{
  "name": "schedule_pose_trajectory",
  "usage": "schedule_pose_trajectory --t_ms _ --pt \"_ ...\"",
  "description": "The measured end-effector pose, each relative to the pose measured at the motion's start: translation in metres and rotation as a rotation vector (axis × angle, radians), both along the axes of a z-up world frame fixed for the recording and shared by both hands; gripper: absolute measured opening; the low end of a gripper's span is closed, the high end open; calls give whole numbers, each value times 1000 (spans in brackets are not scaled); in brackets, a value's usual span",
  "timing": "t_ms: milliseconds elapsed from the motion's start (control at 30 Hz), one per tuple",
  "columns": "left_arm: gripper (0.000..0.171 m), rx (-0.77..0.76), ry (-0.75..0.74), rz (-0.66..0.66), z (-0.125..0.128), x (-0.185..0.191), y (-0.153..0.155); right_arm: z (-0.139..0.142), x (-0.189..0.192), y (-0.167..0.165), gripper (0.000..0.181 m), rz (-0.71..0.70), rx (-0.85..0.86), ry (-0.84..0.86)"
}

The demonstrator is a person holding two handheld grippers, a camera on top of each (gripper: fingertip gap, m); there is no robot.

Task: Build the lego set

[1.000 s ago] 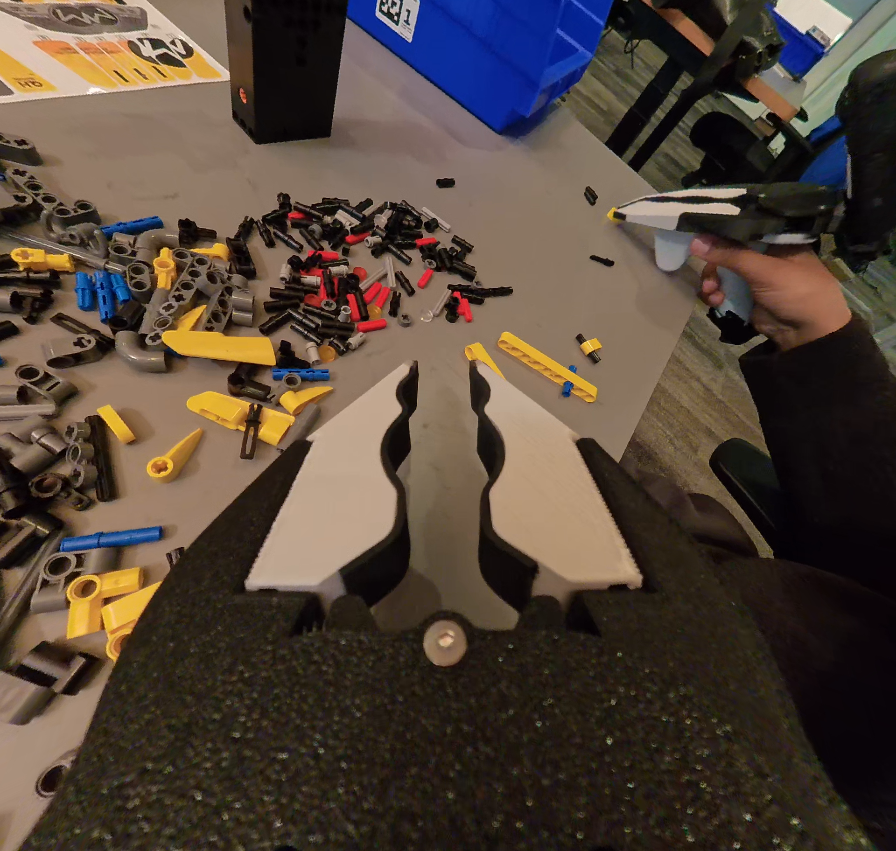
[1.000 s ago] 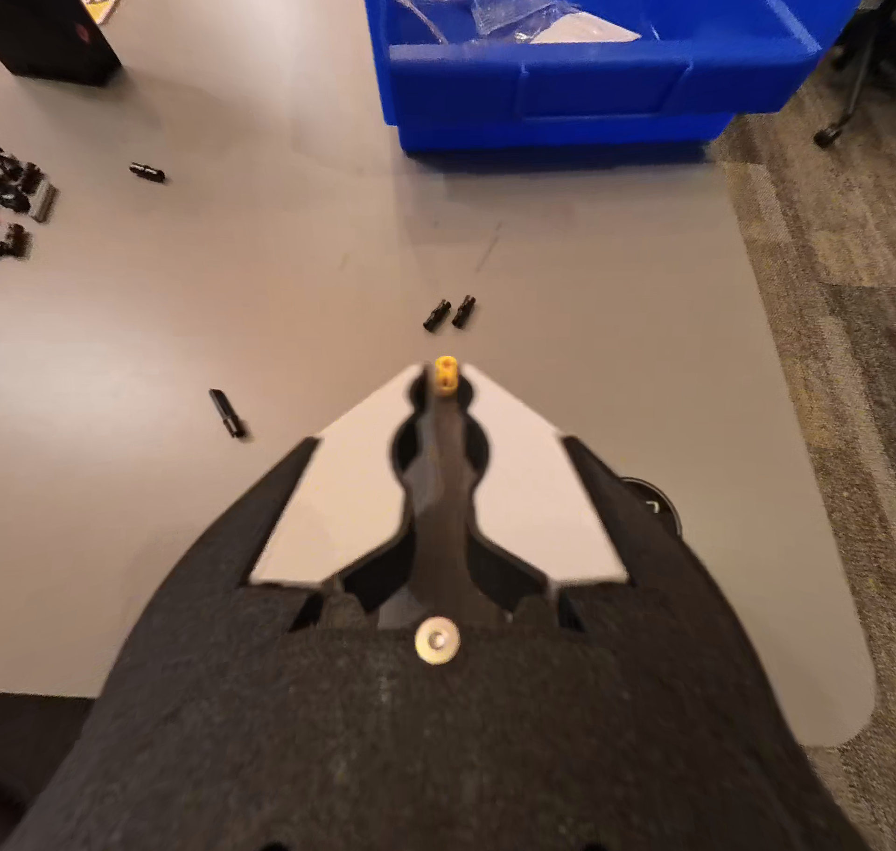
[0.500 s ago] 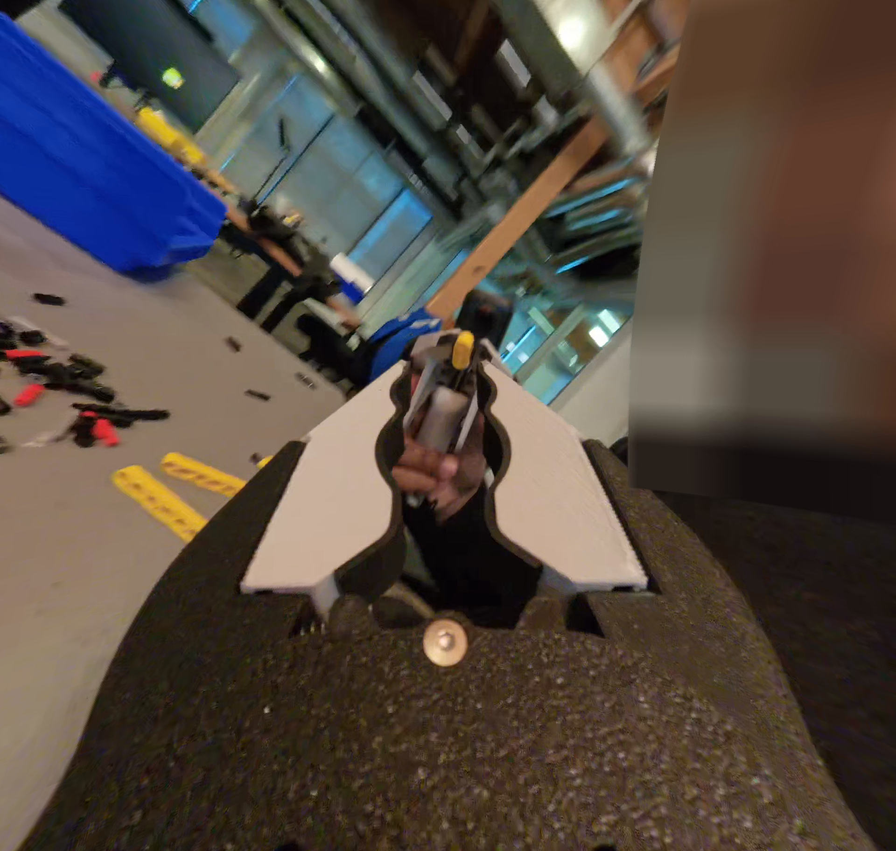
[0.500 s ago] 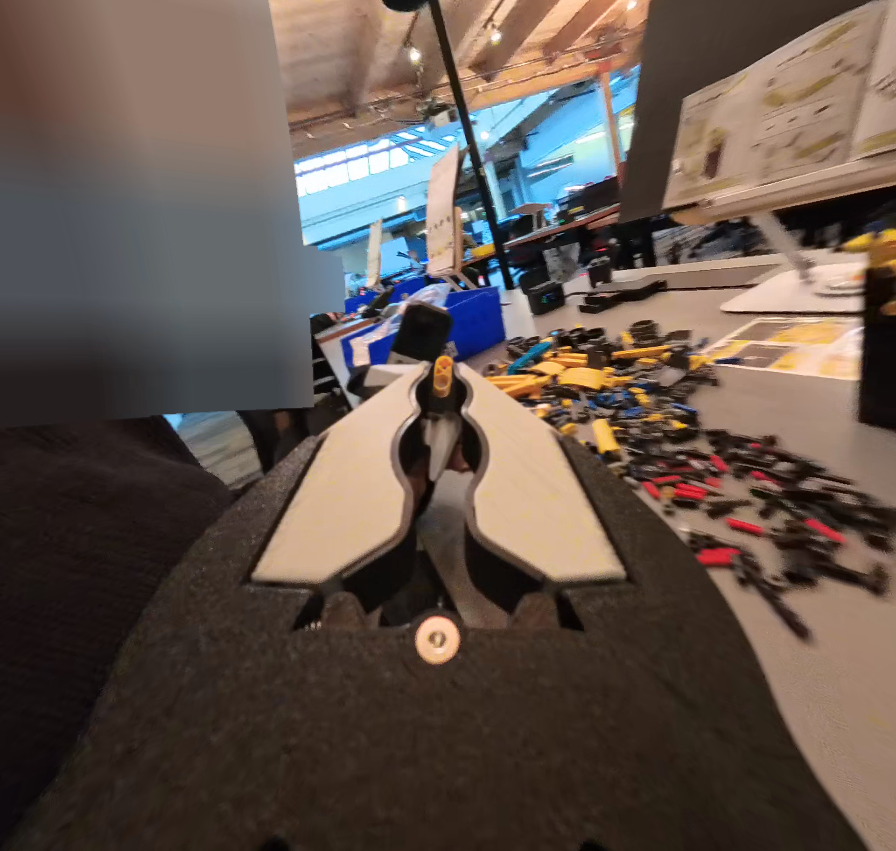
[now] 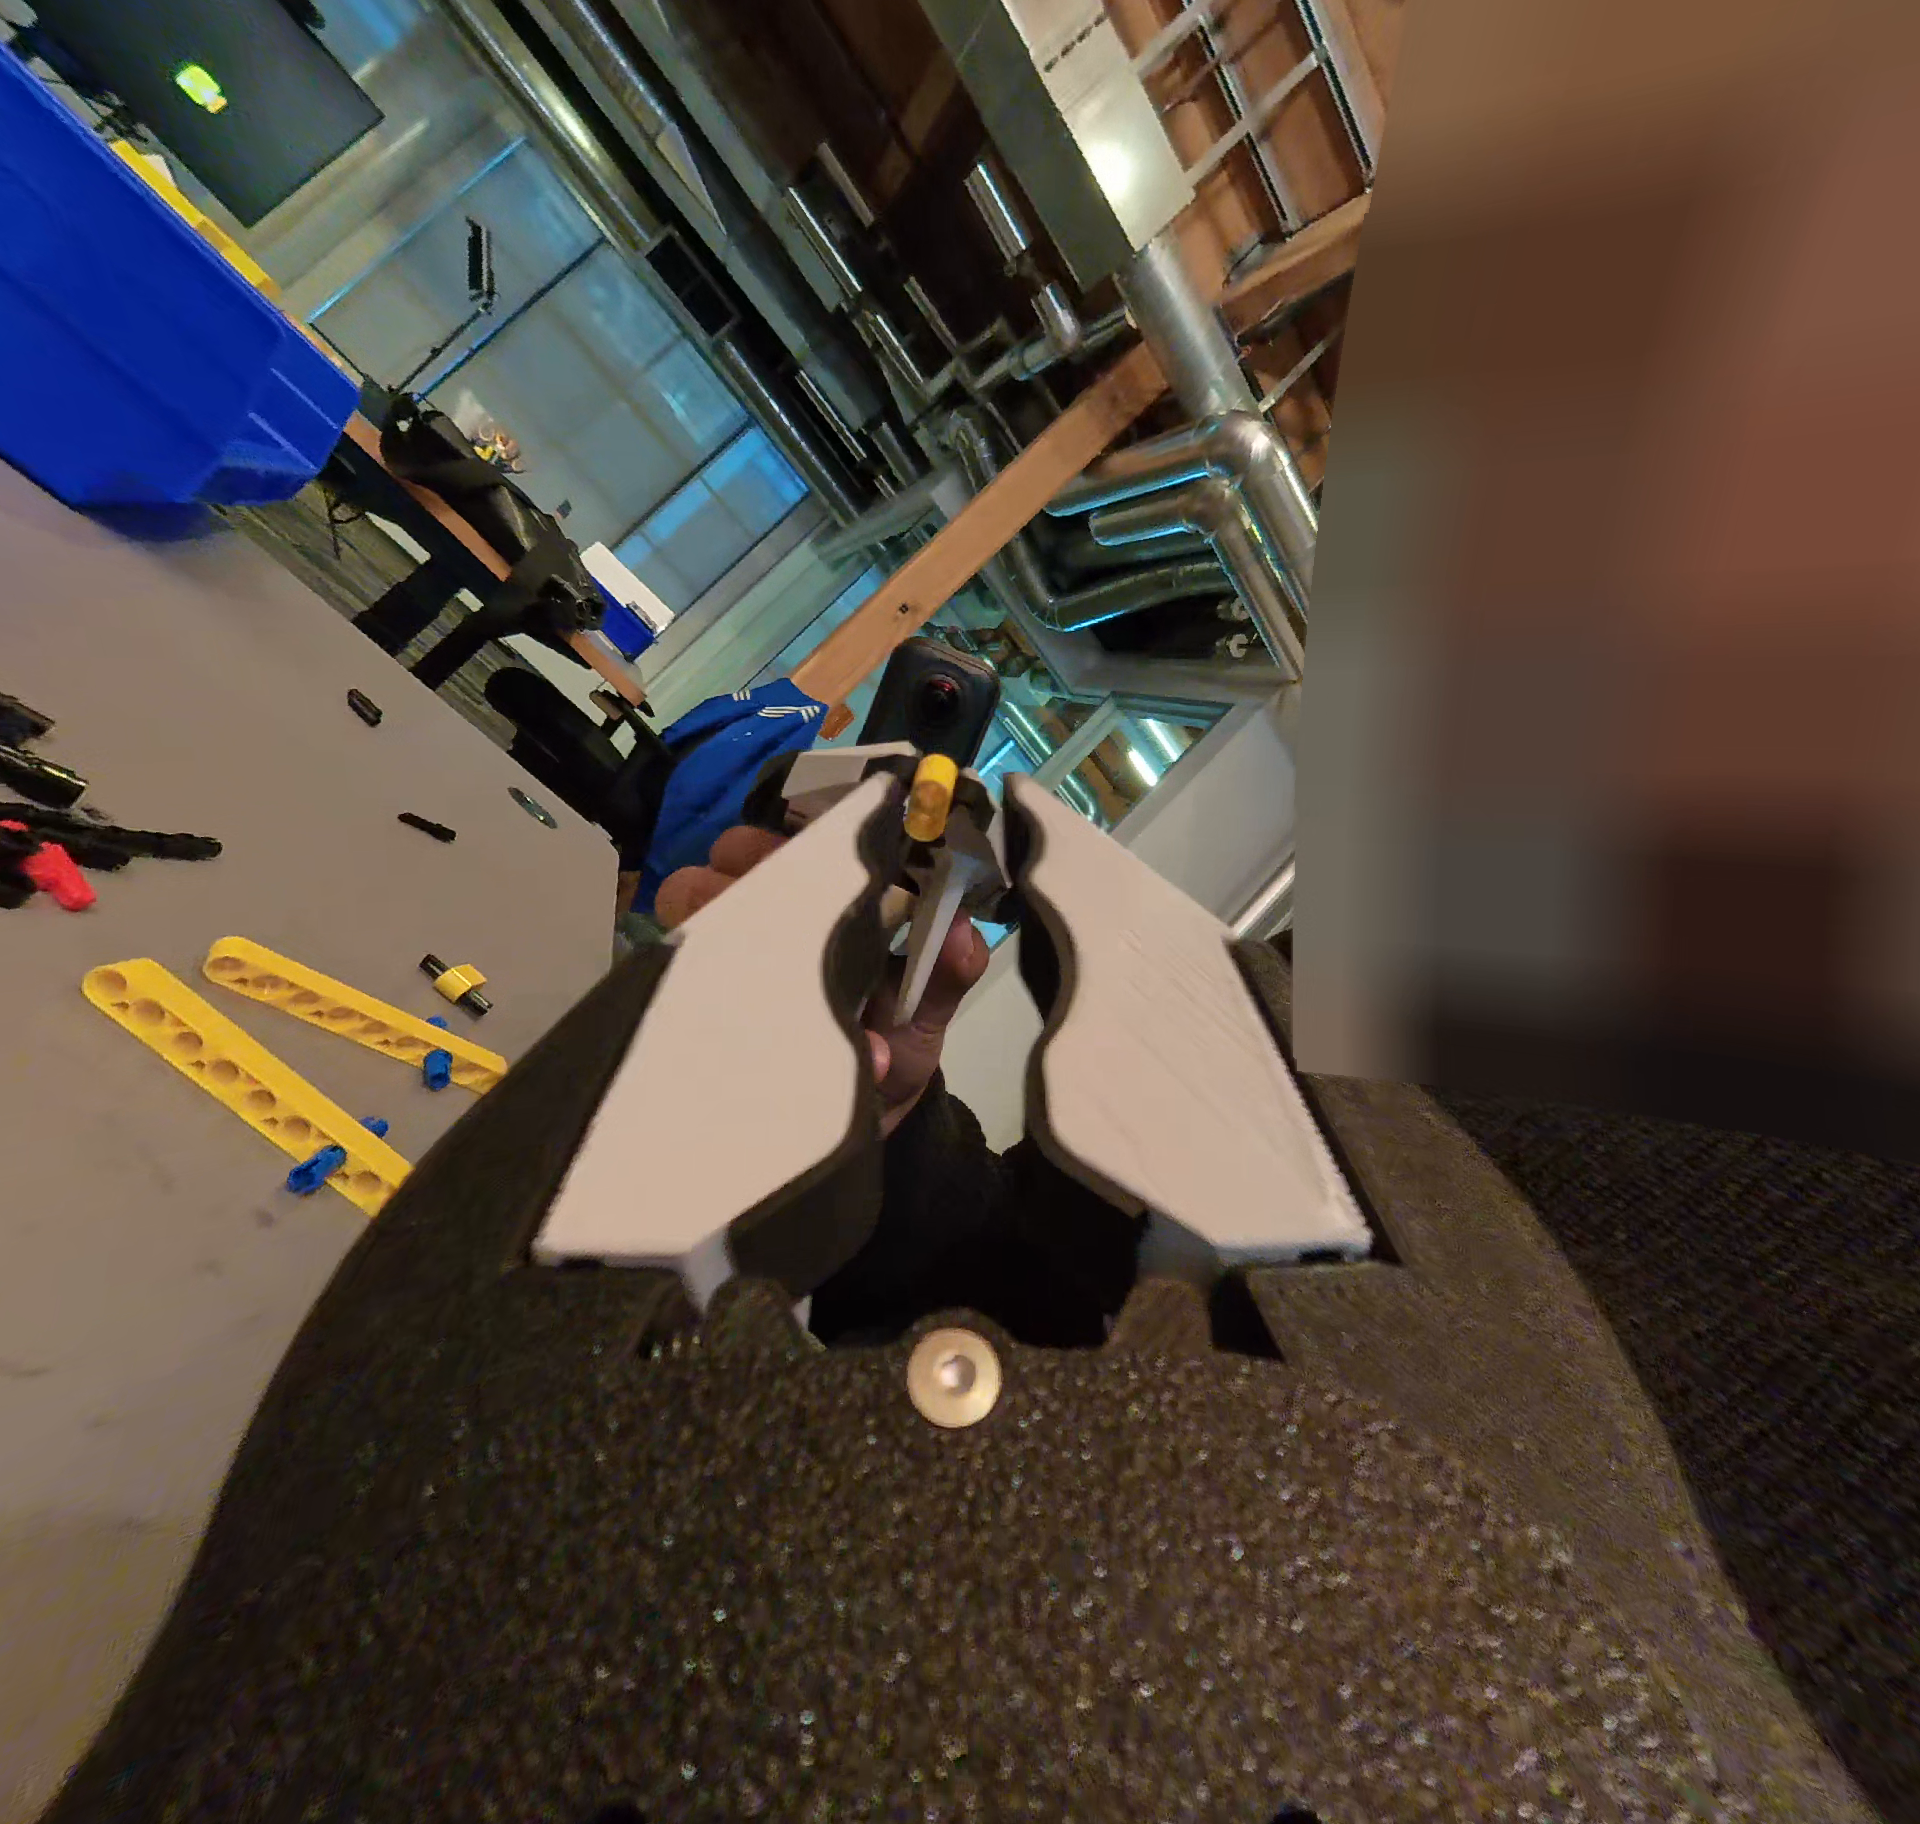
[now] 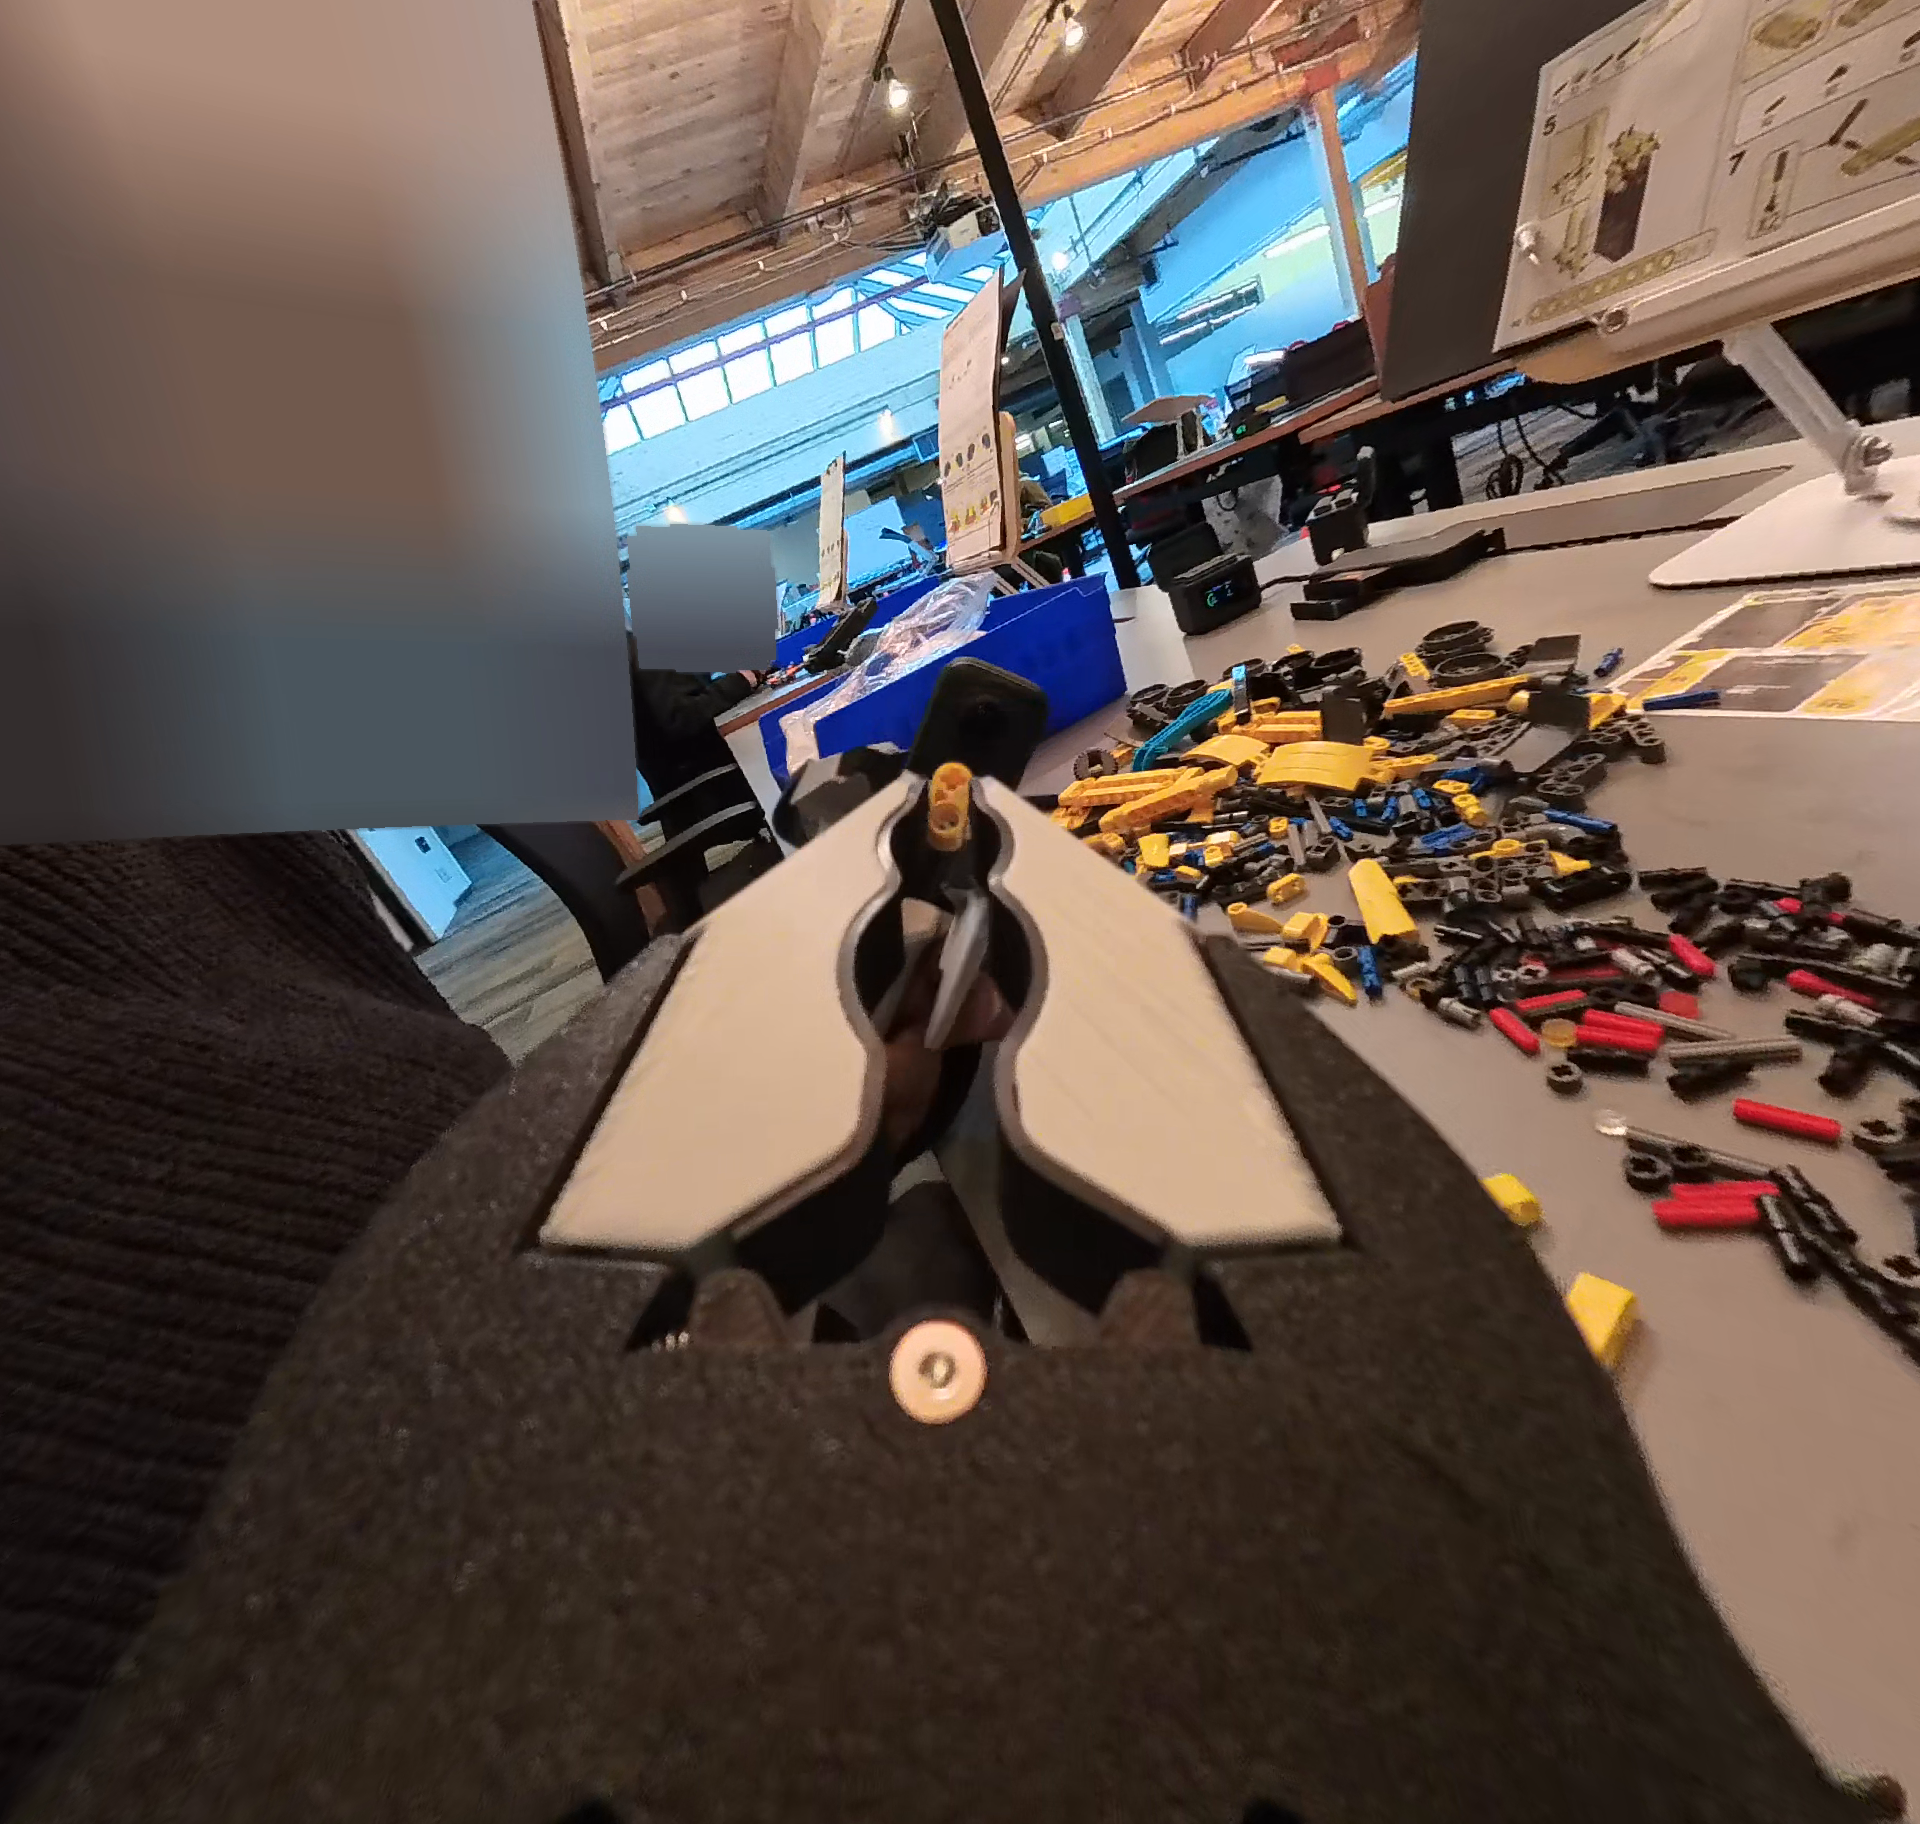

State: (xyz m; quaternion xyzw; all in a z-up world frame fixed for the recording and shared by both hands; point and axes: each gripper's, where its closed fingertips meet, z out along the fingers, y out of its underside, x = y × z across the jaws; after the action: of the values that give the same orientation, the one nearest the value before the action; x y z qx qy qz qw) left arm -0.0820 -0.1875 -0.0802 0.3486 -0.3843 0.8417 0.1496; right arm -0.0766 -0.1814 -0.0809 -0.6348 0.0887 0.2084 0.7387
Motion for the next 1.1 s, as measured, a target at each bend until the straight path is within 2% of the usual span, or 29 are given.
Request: schedule_pose_trajectory --t_ms 67,233,333,400,467,567,600,667,733,867,967,1100 --pt "8 7 16 6 -3 2 0 0 0 0 7 2 10 7" --pt "7 1 8 5 -3 2 1 -1 1 0 9 11 12 29" --pt "7 5 -7 34 0 2 6 -2 10 -7 20 -41 -38 -51" --pt "7 30 -10 58 0 2 10 -8 37 -24 27 -168 -142 -164" --pt "7 68 -16 83 0 2 13 -21 84 -60 33 -401 -311 -239" --pt "7 130 1 130 -3 7 18 -52 157 -150 39 -802 -601 -205" --pt "7 135 1 143 -3 7 21 -65 169 -176 39 -880 -673 -180" --pt "7 157 19 163 -6 10 25 -93 170 -201 39 -866 -784 -115" --pt "7 184 24 174 -9 12 26 -112 161 -198 39 -785 -824 -76" --pt "7 224 34 158 -14 12 20 -128 158 -180 38 -686 -887 -156" --pt "7 267 33 143 -17 11 13 -137 168 -182 25 -646 -981 -240" --pt "7 320 47 148 -25 14 9 -138 171 -175 17 -552 -974 -225"
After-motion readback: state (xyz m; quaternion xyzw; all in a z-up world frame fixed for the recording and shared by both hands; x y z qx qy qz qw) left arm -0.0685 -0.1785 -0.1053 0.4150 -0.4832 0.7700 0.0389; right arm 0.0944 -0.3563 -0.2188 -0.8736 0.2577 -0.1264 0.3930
